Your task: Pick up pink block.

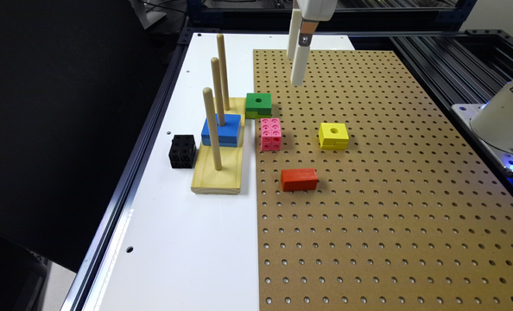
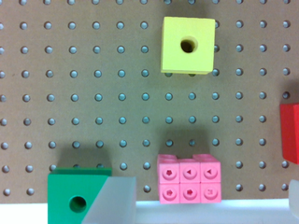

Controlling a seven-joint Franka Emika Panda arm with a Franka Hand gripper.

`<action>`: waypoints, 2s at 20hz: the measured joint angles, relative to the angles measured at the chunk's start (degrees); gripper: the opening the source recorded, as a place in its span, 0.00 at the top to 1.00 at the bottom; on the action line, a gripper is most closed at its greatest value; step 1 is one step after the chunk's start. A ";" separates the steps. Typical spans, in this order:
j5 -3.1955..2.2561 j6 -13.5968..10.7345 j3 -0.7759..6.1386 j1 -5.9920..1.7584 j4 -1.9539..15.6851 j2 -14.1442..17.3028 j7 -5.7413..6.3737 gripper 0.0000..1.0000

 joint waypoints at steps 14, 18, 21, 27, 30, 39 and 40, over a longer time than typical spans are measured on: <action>-0.02 5.93 0.00 0.00 0.21 7.09 0.00 0.00; -0.04 9.52 0.00 0.00 0.23 10.90 -0.01 0.00; -0.04 10.70 0.00 0.00 0.31 12.00 -0.01 0.00; -0.04 10.70 0.15 0.30 1.19 12.01 -0.01 0.00; -0.04 10.69 0.46 0.31 1.49 12.07 0.01 0.00; -0.03 11.75 0.60 0.30 2.31 14.84 0.01 0.00; -0.03 11.77 0.60 0.30 2.58 15.19 0.01 0.00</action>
